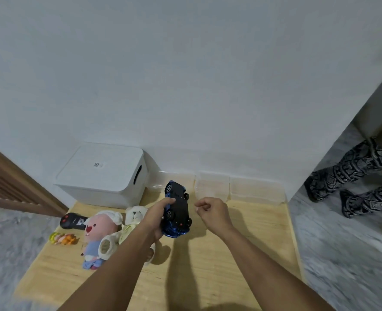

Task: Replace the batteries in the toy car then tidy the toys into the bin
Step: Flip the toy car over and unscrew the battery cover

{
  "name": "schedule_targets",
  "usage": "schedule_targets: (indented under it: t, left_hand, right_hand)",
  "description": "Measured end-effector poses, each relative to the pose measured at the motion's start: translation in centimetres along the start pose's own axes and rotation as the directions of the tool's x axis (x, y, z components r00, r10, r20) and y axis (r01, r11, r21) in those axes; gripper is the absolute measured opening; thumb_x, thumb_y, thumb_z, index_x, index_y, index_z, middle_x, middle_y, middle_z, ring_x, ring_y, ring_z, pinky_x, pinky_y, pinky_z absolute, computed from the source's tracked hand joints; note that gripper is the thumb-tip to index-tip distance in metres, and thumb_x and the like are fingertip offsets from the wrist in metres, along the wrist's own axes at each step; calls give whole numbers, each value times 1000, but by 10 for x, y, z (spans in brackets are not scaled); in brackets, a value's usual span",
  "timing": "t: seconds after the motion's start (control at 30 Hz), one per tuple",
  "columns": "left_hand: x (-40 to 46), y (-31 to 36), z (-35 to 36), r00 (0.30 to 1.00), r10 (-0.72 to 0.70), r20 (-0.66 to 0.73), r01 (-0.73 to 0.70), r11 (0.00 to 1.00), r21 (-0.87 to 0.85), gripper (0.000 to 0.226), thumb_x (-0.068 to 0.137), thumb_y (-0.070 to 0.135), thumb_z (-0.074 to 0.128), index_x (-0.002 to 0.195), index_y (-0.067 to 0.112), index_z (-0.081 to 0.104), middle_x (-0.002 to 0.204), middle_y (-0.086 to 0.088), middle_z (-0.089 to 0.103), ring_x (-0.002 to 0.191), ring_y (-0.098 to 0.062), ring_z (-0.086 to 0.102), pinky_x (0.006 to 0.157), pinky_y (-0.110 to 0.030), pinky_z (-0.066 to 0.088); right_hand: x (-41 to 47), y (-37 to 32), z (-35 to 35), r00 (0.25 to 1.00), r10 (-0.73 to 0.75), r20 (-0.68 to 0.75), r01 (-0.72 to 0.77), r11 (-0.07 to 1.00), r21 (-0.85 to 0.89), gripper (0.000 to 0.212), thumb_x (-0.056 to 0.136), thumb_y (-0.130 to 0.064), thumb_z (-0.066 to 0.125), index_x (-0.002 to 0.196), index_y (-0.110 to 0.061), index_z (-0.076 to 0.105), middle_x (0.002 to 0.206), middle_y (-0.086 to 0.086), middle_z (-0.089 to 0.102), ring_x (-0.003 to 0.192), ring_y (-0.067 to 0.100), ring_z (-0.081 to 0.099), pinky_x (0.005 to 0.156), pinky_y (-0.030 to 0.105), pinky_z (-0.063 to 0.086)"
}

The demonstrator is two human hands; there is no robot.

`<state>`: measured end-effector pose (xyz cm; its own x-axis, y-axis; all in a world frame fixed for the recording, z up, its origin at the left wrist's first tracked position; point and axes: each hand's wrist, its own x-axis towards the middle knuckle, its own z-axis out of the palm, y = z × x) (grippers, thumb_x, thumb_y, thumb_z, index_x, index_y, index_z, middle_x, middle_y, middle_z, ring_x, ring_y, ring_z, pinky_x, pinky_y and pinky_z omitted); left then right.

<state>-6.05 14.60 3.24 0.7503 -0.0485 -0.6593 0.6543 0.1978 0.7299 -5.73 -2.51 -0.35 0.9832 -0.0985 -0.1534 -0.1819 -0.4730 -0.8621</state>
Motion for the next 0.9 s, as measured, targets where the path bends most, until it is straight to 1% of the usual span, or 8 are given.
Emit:
schedule_targets:
  t: [0.13, 0.23, 0.37, 0.43, 0.57, 0.7, 0.77, 0.9]
  left_hand:
    - [0, -8, -3, 998, -23, -56, 22, 1000, -7, 27, 92, 23, 52, 111, 4, 58, 106, -22, 67, 91, -38, 64, 84, -46, 52]
    - [1, -12, -6, 998, -52, -46, 51, 999, -14, 31, 91, 23, 49, 111, 2, 58, 102, -23, 66, 85, -37, 64, 78, -43, 53]
    - [-1, -17, -5, 997, -54, -51, 52, 998, -35, 23, 91, 19, 46, 101, 2, 59, 90, -22, 66, 77, -35, 62, 71, -40, 52]
    - [0, -20, -5, 997, -55, -58, 51, 997, -63, 22, 90, 18, 45, 98, 3, 59, 86, -21, 66, 74, -35, 62, 69, -40, 52]
    - [1, -25, -4, 996, -70, -59, 62, 991, -116, 28, 90, 19, 44, 103, 1, 60, 87, -21, 68, 75, -36, 63, 69, -41, 54]
    - [-3, -26, -6, 996, -63, -63, 53, 987, -152, 27, 92, 19, 41, 102, 2, 60, 82, -20, 69, 70, -35, 63, 64, -39, 54]
    - [-3, -27, -8, 995, -59, -81, 47, 988, -148, 27, 91, 20, 42, 100, 3, 61, 80, -19, 71, 69, -35, 65, 65, -39, 54]
    - [-5, -27, -10, 990, -66, -128, 52, 993, -108, 28, 91, 23, 46, 104, 4, 62, 86, -19, 72, 74, -35, 66, 71, -43, 56]
  right_hand:
    - [7, 19, -12, 993, 90, -71, -100, 982, -159, 14, 84, -7, 64, 84, -16, 76, 83, -1, 73, 79, 17, 67, 73, 25, 53]
    - [9, 33, -14, 991, 125, -54, -135, 941, -310, 19, 81, -8, 60, 77, -21, 74, 87, 2, 74, 83, 24, 68, 68, 27, 53]
    - [7, 38, -5, 996, 45, 76, 11, 792, -611, 23, 85, -7, 55, 89, -21, 73, 92, 5, 70, 86, 28, 65, 63, 27, 43]
    - [7, 37, 4, 988, 12, 157, 103, 705, -702, 26, 87, -3, 50, 93, -18, 71, 90, 7, 69, 85, 29, 64, 62, 30, 42]
    - [7, 33, 18, 966, -15, 259, 218, 588, -779, 26, 89, 0, 47, 103, -10, 67, 99, 11, 67, 92, 31, 64, 73, 36, 47]
    - [7, 30, 20, 960, -19, 281, 248, 530, -811, 28, 89, 5, 47, 108, -6, 63, 106, 12, 65, 99, 30, 63, 80, 38, 48]
    - [6, 30, 19, 964, -20, 264, 233, 539, -810, 31, 87, 7, 47, 112, -7, 61, 107, 12, 66, 100, 30, 63, 79, 37, 48]
    - [0, 25, 19, 981, -2, 196, 157, 609, -777, 29, 87, 4, 51, 114, -9, 56, 104, 10, 65, 95, 30, 63, 72, 36, 45]
